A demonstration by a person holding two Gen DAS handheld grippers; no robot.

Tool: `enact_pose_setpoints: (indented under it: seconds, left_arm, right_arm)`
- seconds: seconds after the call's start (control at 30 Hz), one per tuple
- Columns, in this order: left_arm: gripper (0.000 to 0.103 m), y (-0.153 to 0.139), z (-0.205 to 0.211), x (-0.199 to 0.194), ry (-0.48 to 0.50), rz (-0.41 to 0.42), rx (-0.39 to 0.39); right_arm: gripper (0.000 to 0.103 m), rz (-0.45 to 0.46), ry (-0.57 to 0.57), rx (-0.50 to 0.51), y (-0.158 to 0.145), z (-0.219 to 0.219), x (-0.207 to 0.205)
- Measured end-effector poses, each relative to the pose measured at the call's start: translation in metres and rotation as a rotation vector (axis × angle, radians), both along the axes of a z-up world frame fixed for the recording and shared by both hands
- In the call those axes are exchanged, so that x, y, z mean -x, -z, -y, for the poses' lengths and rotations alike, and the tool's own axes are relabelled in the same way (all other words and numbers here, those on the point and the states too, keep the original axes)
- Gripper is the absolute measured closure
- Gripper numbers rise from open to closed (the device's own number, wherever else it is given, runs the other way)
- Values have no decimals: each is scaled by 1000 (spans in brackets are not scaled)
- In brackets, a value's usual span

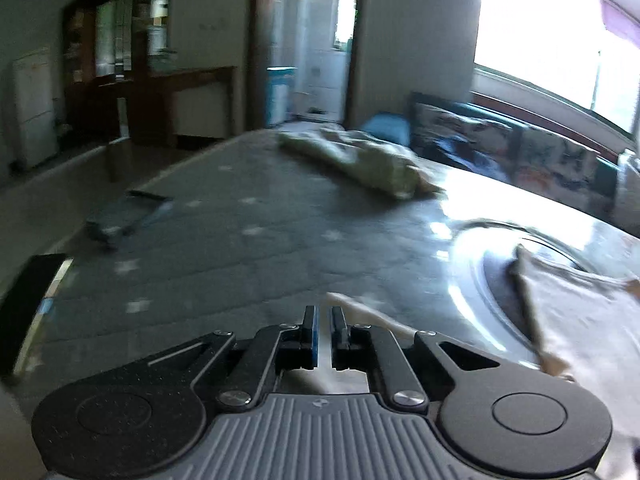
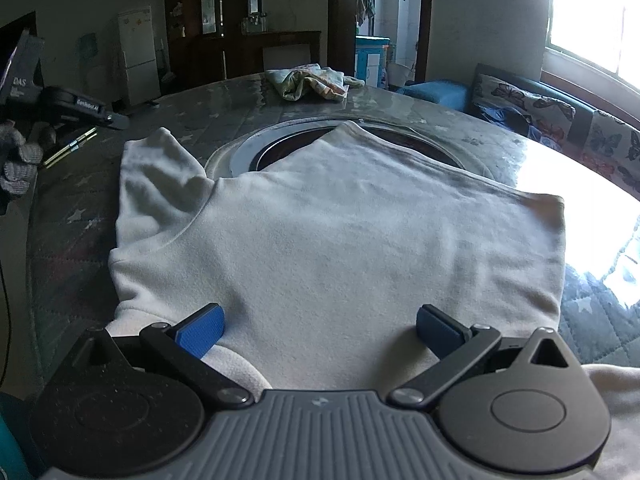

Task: Fold clothes
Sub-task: 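Pull the held sleeve outward with the left tool, lay it down, open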

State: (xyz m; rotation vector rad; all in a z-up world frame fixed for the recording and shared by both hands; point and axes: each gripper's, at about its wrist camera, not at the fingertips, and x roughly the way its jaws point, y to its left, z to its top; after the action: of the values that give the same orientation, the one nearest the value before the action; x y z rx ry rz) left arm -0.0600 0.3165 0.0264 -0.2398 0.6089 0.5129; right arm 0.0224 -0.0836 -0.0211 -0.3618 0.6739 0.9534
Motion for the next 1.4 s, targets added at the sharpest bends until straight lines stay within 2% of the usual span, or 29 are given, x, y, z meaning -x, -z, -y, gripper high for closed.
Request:
enact_pose_setpoints:
  seconds: [0.17, 0.37, 0.43, 0.57, 0.7, 0.83, 0.93, 1.03, 1.13, 1.27, 1.4]
  left_arm:
    - [95, 13, 10, -30, 62, -48, 2]
    - [95, 30, 4, -40, 16, -93, -55]
    - [95, 33, 5, -39, 10, -104, -100]
    - [95, 32, 4, -39, -21, -121, -114]
    - [94, 24, 7, -40, -46, -133, -95]
    - [94, 4, 43, -39, 77, -63, -74]
    - [93, -5, 77, -43, 230, -26, 4]
    - [93, -5, 112, -51, 354, -16, 51]
    - [93, -1, 140, -59, 443, -13, 66]
    - [93, 10, 160, -68, 500, -43, 76]
    - [93, 24, 152, -73, 477, -95, 84]
  right_arm:
    - [0, 13, 3, -20, 2, 3, 2]
    - [0, 13, 3, -25, 2, 3, 2]
    - [0, 14, 3, -27, 3, 3, 2]
    - [0, 14, 3, -32, 3, 4, 1]
    - [0, 13, 3, -33, 3, 3, 1]
    - [0, 13, 4, -34, 4, 3, 1]
    - [0, 14, 4, -34, 4, 3, 2]
    - [0, 14, 4, -35, 4, 3, 2]
    - [0, 14, 4, -35, 4, 3, 2]
    - [0, 12, 5, -36, 4, 3, 1]
    - [0, 11, 5, -37, 4, 3, 1]
